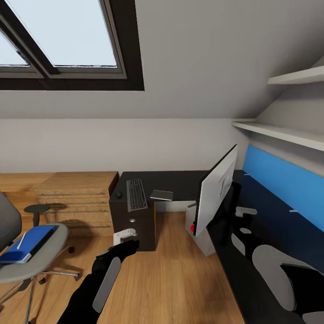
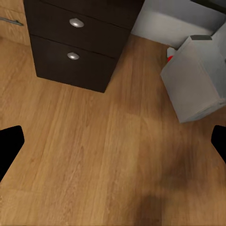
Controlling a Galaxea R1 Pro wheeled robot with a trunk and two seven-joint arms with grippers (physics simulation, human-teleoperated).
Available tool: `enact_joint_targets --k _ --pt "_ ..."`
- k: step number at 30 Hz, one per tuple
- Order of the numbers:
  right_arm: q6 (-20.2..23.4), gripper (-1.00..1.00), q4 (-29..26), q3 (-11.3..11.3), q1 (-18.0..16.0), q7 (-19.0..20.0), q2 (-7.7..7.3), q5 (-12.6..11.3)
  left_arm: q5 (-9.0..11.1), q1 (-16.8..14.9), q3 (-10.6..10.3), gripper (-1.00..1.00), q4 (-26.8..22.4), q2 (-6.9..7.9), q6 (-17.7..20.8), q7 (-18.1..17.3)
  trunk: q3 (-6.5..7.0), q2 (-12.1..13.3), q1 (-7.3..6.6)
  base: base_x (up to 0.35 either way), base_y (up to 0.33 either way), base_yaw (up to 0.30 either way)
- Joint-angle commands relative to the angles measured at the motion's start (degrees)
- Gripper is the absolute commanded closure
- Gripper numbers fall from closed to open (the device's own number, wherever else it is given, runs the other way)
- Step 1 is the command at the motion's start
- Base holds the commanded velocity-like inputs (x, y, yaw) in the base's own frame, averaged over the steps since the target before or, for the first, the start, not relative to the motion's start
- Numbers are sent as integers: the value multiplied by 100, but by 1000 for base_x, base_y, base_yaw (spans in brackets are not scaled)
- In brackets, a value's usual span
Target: In the bedroom, organize the workspace by keeping the computer under the desk, ensuring the monitor is on the desk, placing the keyboard on the desk next to the monitor, placing the mouse on the desk next to the keyboard, moving the folder from the swivel chair onto the desk next to the mouse, stacking the notebook on top of the folder with the pen on top of the notebook, and positioning the swivel chair next to the desk.
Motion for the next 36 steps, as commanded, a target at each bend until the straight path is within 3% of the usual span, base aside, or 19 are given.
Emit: enact_joint_targets --k 1,36 --pt "-37 -100 3 -43 -7 7 6 12 82 -5 -5 -100 -41 -6 19 254 -28 -50 24 0 0 0" --pt "-182 -100 15 -43 -7 12 -22 3 76 -5 -4 -100 -35 -8 13 348 -657 -1454 793 0 0 0"
